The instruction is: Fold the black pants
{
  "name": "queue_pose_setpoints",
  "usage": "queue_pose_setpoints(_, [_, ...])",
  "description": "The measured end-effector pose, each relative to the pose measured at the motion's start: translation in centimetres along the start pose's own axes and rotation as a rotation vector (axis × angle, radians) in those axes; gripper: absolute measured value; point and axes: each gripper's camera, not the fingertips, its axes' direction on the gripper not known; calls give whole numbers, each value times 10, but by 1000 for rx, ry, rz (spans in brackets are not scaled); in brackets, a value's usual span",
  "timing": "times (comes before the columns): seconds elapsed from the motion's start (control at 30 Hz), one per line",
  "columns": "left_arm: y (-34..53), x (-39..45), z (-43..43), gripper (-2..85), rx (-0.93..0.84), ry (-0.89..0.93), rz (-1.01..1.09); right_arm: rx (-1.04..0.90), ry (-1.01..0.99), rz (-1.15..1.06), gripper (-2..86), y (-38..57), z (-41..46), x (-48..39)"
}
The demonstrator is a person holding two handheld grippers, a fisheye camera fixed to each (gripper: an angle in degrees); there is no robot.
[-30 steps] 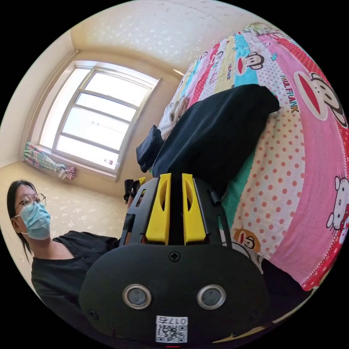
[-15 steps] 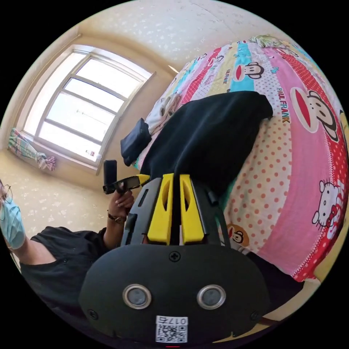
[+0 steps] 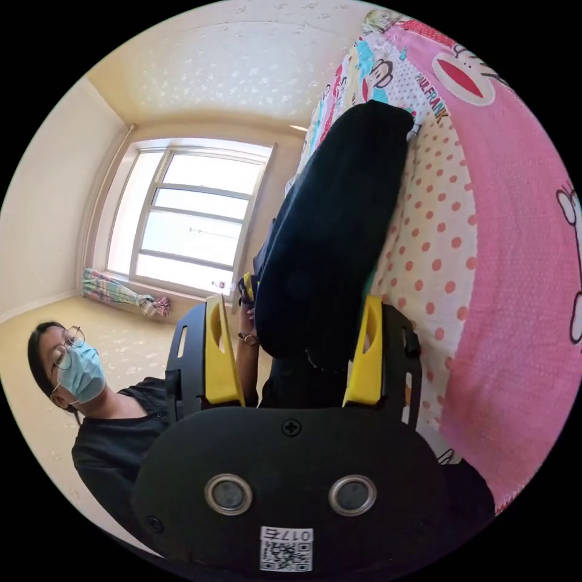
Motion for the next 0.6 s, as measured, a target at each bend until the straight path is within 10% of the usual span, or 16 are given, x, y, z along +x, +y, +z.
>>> queue_pose_setpoints(0.6, [-15,-41,50,215,-90,70,-45,-18,-140,47,271,-19,-18,32])
